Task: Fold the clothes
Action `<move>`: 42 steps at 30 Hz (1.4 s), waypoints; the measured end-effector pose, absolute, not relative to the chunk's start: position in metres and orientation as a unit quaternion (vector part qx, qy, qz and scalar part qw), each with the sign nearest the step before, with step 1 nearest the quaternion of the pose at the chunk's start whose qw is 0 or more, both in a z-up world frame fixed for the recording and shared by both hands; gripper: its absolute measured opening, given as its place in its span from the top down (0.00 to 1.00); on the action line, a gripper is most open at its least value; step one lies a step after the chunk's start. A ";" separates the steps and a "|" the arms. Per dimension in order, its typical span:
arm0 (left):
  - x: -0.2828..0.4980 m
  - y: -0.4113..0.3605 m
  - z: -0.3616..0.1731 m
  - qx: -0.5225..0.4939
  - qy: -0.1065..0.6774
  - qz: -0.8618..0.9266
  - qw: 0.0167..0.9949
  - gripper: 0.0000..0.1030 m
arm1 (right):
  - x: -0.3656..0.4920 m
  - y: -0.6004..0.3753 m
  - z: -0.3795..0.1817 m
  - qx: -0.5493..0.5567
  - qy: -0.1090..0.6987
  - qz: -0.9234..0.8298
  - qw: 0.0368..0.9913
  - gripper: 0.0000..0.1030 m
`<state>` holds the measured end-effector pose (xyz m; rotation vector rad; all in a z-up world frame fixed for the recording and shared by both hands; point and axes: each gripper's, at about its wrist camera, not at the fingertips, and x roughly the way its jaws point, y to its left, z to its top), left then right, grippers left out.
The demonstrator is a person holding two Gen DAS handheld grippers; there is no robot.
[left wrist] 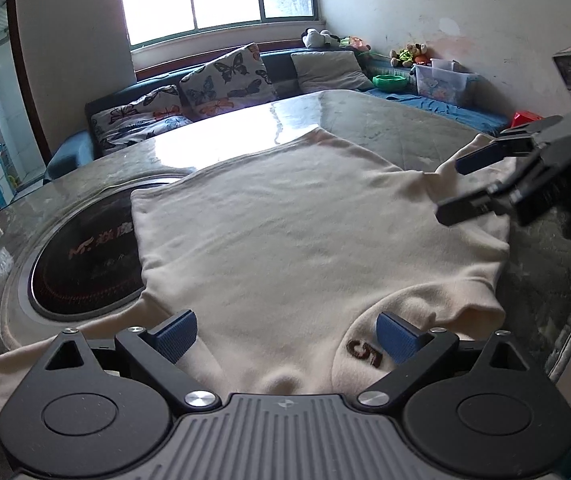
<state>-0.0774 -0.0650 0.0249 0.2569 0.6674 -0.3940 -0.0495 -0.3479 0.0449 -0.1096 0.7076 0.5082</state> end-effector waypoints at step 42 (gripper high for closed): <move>-0.045 -0.143 0.034 0.108 0.320 -0.237 0.911 0.04 | -0.027 -0.509 0.020 0.079 0.343 -0.073 0.933 0.33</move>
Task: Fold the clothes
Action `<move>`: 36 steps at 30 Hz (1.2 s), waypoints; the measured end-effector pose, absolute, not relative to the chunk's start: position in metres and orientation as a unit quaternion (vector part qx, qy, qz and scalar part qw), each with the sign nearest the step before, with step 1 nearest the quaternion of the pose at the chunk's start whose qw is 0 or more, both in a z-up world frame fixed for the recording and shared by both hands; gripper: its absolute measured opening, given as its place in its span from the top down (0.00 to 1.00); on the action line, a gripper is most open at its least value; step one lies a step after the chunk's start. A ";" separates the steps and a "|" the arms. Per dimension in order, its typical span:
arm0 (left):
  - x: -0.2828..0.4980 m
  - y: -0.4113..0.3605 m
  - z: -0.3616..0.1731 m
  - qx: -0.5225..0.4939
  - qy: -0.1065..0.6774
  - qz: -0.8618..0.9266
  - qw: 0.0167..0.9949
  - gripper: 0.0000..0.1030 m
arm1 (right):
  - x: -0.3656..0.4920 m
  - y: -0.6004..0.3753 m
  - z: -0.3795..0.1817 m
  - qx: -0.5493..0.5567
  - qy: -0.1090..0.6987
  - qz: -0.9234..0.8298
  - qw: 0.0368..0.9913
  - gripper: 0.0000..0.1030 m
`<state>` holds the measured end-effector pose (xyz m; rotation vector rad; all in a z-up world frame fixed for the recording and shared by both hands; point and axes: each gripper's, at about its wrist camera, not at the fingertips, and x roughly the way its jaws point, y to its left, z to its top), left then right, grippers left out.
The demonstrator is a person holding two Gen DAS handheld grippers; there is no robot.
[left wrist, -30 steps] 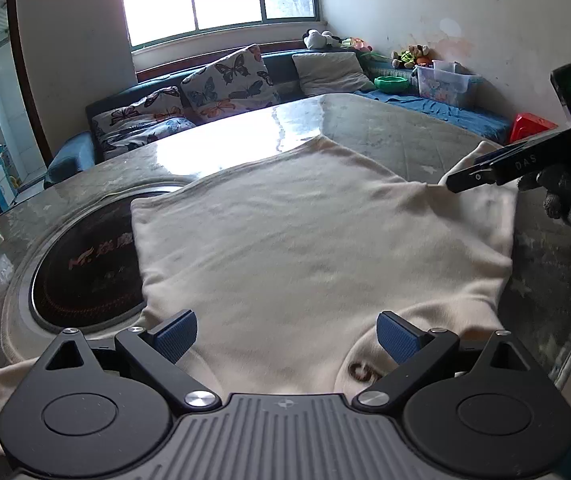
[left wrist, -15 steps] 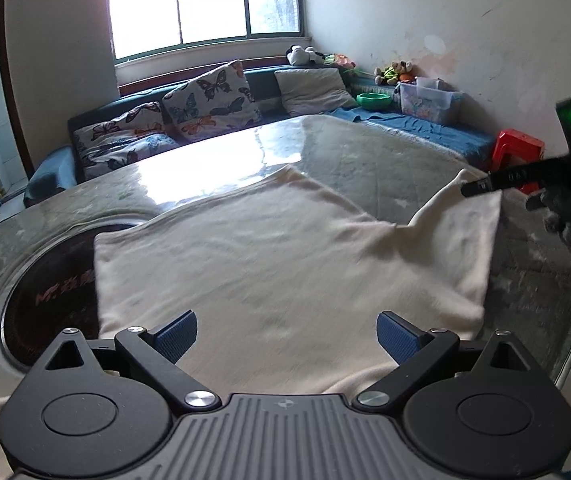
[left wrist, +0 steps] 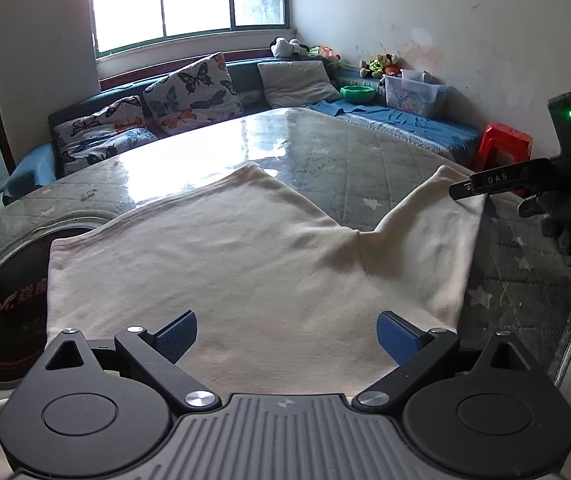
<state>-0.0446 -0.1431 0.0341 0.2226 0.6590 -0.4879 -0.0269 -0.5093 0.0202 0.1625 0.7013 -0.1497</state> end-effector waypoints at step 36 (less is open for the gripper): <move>-0.036 -0.171 0.015 0.096 0.348 -0.255 0.897 0.05 | -0.060 -0.469 0.130 0.083 0.232 0.012 0.969 0.92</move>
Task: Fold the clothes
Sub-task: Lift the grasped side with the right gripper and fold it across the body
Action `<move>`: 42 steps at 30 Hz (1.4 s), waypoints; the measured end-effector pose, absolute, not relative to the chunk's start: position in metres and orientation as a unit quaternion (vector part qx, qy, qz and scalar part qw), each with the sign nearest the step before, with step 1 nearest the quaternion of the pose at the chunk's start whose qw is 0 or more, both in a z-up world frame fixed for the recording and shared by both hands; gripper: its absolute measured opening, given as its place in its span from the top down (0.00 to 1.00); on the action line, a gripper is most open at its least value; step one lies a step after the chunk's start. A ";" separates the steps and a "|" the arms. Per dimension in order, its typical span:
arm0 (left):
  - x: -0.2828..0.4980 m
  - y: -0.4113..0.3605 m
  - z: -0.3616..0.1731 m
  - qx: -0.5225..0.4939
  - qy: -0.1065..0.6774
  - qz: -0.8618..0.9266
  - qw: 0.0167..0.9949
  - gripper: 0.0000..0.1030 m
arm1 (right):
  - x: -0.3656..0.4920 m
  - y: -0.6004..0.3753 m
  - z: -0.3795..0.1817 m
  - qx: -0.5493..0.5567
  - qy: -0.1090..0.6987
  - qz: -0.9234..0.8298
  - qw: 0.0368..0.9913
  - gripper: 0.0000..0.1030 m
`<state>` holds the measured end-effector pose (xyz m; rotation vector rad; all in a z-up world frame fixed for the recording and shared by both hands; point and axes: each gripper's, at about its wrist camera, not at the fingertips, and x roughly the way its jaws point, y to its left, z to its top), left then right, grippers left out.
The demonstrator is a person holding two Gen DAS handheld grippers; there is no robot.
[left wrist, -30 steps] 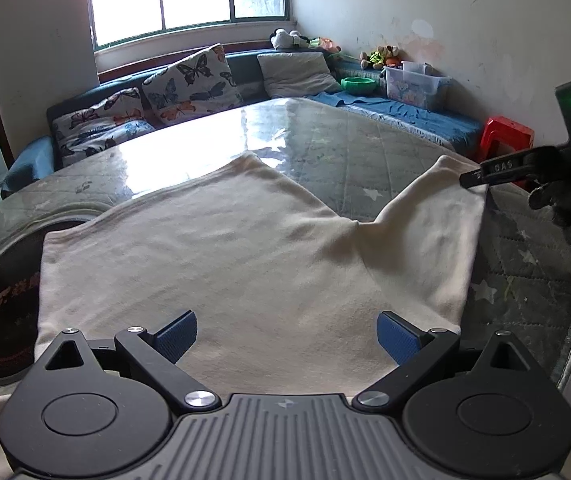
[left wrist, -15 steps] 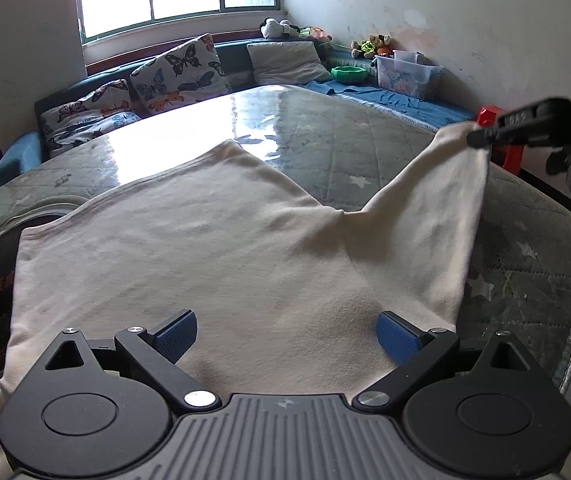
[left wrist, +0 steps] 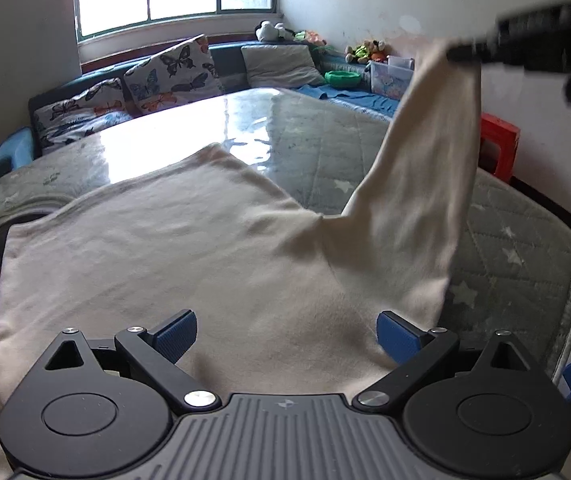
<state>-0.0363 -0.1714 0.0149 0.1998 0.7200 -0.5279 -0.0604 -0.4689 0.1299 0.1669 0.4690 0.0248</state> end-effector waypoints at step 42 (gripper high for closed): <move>-0.084 0.002 0.041 -0.011 0.298 -0.093 0.950 0.06 | -0.055 -0.267 0.088 -0.129 0.382 0.257 0.878 0.74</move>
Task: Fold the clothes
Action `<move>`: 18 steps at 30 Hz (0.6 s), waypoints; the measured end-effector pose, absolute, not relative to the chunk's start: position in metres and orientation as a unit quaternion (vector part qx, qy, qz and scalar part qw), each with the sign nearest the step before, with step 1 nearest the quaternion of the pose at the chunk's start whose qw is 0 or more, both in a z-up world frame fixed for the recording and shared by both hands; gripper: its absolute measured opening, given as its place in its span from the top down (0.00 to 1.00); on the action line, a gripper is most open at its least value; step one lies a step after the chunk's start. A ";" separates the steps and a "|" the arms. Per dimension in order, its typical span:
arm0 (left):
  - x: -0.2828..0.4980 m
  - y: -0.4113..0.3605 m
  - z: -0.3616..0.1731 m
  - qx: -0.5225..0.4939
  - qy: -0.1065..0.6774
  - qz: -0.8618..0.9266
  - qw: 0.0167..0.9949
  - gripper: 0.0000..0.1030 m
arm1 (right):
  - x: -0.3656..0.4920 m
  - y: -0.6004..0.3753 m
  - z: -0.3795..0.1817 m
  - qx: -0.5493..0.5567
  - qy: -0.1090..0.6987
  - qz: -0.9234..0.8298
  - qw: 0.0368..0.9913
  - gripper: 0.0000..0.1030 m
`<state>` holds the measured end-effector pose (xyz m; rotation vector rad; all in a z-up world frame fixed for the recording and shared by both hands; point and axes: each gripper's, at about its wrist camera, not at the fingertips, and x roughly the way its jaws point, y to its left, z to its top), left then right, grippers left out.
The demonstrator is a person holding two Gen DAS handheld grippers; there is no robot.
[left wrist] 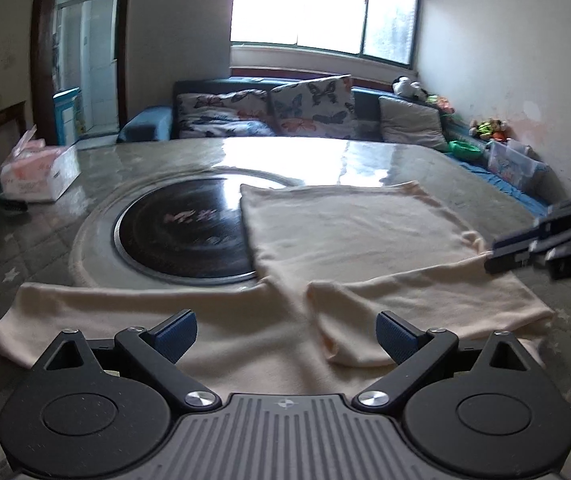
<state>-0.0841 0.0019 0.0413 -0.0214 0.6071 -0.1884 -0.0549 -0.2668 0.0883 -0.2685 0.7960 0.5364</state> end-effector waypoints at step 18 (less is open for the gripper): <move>-0.056 -0.051 0.036 0.003 0.313 -0.181 0.932 0.31 | -0.047 -0.313 0.068 -0.063 0.374 0.232 0.896 0.74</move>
